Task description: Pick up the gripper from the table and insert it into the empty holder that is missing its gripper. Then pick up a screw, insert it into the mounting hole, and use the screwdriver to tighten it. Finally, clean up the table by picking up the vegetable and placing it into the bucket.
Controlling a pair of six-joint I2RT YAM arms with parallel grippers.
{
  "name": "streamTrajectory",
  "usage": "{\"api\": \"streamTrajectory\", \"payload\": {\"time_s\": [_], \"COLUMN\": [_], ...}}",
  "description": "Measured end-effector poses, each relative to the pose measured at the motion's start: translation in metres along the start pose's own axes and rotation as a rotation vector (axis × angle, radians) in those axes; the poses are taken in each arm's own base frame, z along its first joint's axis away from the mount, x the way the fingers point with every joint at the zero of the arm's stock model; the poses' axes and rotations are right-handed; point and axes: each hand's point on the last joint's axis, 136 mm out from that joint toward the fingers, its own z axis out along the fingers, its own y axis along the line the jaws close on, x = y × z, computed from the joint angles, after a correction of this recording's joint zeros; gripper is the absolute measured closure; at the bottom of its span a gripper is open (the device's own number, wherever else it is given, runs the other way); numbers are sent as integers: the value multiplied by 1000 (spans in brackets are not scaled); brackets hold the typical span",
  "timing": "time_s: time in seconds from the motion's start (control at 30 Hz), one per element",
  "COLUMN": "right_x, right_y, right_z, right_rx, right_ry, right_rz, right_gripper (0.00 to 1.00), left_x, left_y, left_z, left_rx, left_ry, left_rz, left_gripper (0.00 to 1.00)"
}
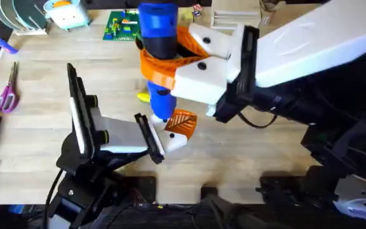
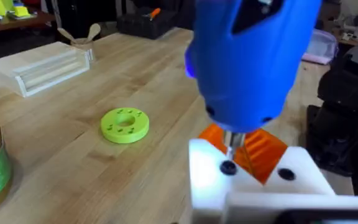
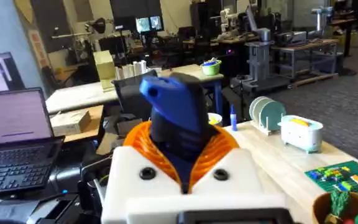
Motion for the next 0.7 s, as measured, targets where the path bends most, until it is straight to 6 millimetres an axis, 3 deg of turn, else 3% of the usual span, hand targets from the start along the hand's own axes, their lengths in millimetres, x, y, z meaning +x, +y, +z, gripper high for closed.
{"api": "streamTrajectory", "payload": {"time_s": [0.7], "right_x": [11], "right_y": [-4], "right_z": [5], "right_rx": [6], "right_ry": [24], "right_rz": [20], "right_gripper": [979], "left_x": [0], "left_y": [0], "left_z": [0], "left_rx": [1], "left_ry": [1], "left_rz": [-2], "left_gripper": [995]}}
